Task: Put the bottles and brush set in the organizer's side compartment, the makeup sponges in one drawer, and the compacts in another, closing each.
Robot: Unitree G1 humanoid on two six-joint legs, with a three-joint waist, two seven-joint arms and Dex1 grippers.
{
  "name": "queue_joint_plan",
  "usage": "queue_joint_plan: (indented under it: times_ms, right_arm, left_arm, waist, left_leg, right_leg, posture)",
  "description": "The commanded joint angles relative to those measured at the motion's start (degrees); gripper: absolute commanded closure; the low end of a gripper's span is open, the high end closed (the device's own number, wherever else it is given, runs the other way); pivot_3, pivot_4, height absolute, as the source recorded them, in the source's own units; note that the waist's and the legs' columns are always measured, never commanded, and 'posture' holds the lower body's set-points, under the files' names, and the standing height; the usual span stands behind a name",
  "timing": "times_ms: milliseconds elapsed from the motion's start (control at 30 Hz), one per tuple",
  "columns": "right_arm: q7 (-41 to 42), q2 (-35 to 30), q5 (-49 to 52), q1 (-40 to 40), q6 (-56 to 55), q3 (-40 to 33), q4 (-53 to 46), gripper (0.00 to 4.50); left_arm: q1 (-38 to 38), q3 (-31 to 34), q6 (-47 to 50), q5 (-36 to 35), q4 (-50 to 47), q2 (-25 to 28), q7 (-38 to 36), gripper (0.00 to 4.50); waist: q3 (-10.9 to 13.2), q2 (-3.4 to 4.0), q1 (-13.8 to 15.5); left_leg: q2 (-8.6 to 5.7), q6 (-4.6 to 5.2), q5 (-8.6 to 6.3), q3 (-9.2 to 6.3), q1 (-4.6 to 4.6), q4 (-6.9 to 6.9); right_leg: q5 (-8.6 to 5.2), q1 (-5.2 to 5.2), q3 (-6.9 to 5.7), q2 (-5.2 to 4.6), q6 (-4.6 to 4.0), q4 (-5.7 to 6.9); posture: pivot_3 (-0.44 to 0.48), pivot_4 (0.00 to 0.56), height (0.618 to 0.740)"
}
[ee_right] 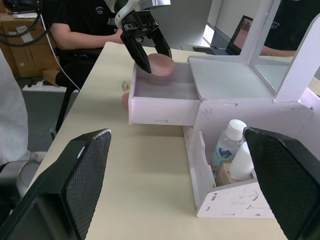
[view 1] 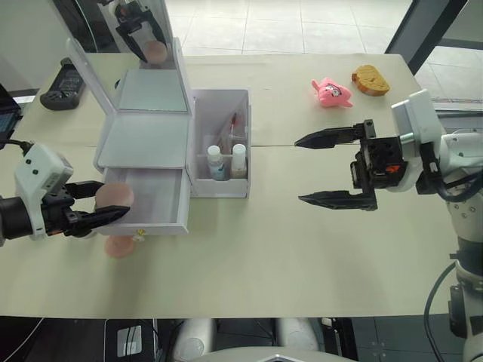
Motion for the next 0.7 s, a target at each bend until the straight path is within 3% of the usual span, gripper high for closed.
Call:
queue_joint_plan:
  times_ms: [33, 167, 467, 600, 700]
  right_arm:
    - [0.36, 0.07, -0.64, -1.20, -1.71, -0.59, -0.10, 0.00]
    - [0.51, 0.14, -1.26, -1.53, -2.15, -0.27, 0.27, 0.00]
    - [1.27, -0.26, -1.62, -1.41, -1.99, -0.41, 0.88, 0.00]
    - [2.62, -1.79, -3.35, 0.39, -3.19, -0.72, 2.07, 0.00]
    - [2.58, -2.17, -5.81, 2.32, -5.99, -1.40, 3.63, 0.00]
  left_arm:
    - [-1.21, -0.10, -0.86, 1.51, -0.78, -0.64, -0.24, 1.16]
    - [-2.05, 0.44, -0.45, 2.19, -0.21, -0.63, -1.02, 0.02]
    - [-4.98, 4.57, 1.92, -0.27, 0.44, -0.98, -2.66, 0.02]
    - [-5.00, 13.02, 5.29, -3.94, 2.87, -2.72, -4.21, 0.02]
    - [0.57, 19.51, 1.94, 1.47, 8.72, -3.31, -8.00, 0.02]
  waist:
    - [0.00, 0.00, 0.01]
    - [0.00, 0.00, 0.04]
    - [0.00, 0.00, 0.02]
    - [0.00, 0.00, -0.03]
    - [0.00, 0.00, -0.32]
  left_leg:
    - [0.00, 0.00, 0.00, 0.00, 0.00, 0.00]
    - [0.00, 0.00, 0.00, 0.01, 0.01, 0.00]
    - [0.00, 0.00, 0.00, 0.02, 0.00, 0.01]
    - [0.00, 0.00, 0.00, 0.02, -0.01, 0.02]
    - [0.02, 0.00, 0.00, 0.04, 0.00, 0.01]
  right_leg:
    - [0.00, 0.00, 0.00, 0.00, 0.00, 0.00]
    - [0.00, 0.00, 0.01, 0.00, 0.00, 0.03]
    - [0.00, -0.03, 0.02, 0.00, 0.00, 0.05]
    - [0.00, -0.04, 0.02, 0.00, 0.00, 0.07]
    - [0.00, -0.12, 0.02, 0.00, 0.00, 0.17]
  posture:
    - [0.000, 0.150, 0.740]
    - [0.000, 0.150, 0.740]
    - [0.000, 0.150, 0.740]
    - [0.000, 0.150, 0.740]
    - [0.000, 0.150, 0.740]
